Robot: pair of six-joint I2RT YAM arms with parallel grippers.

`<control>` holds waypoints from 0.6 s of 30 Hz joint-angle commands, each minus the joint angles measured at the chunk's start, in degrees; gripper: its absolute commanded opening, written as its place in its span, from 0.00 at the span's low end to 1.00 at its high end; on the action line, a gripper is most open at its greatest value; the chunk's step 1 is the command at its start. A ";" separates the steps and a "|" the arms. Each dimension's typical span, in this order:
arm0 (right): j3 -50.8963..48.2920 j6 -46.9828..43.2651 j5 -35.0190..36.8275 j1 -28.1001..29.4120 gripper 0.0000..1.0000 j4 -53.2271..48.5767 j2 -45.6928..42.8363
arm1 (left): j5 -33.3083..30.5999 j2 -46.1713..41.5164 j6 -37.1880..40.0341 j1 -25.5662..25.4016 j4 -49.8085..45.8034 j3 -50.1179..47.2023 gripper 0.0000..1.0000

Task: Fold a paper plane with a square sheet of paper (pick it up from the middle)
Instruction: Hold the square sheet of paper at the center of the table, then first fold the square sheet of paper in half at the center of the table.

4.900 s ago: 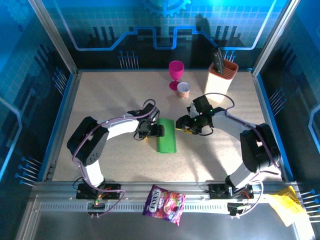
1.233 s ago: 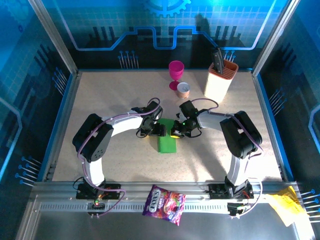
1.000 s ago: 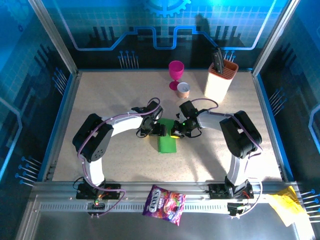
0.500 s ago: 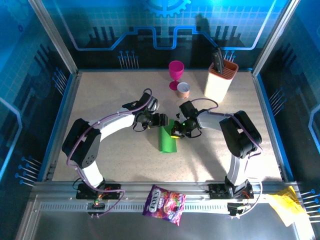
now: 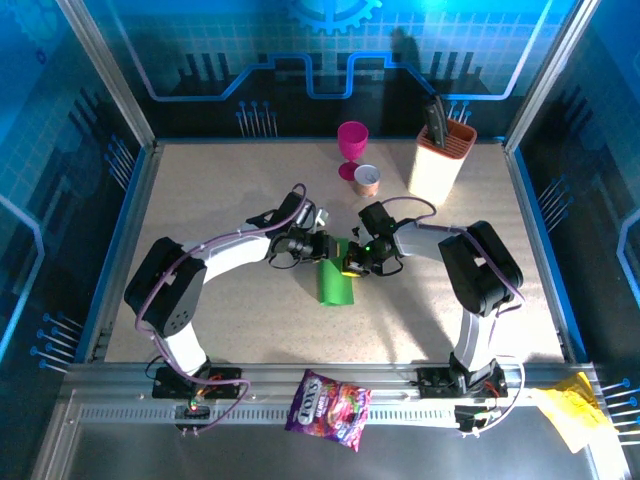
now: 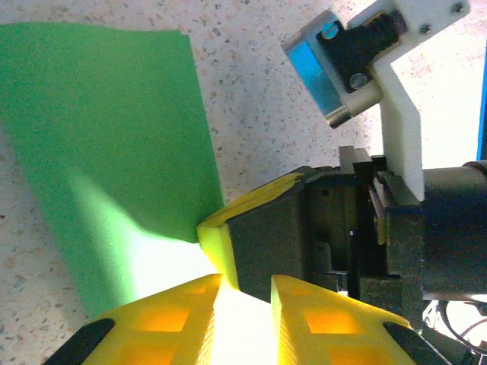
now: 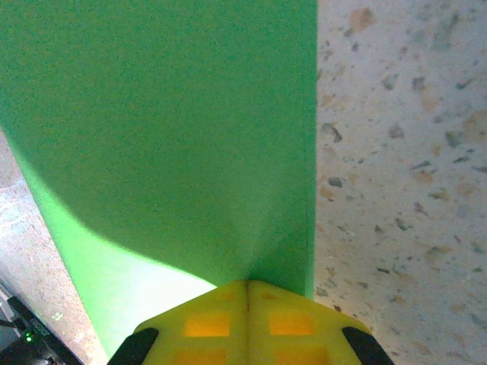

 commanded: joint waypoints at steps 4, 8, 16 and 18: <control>-0.94 -0.35 0.09 0.38 0.00 -0.50 1.63 | 2.12 0.56 0.08 -0.31 1.26 -1.70 0.21; -0.98 -0.23 0.05 0.38 0.00 -0.45 1.72 | 2.07 1.60 0.81 -0.31 1.07 -2.15 0.17; -1.15 -0.53 -0.03 0.39 0.00 -0.41 1.98 | 0.58 3.71 2.69 -0.23 0.63 -3.18 0.15; -1.21 -0.62 -0.11 0.38 0.00 -0.31 1.99 | 0.10 4.26 2.84 -0.18 0.88 -3.42 0.15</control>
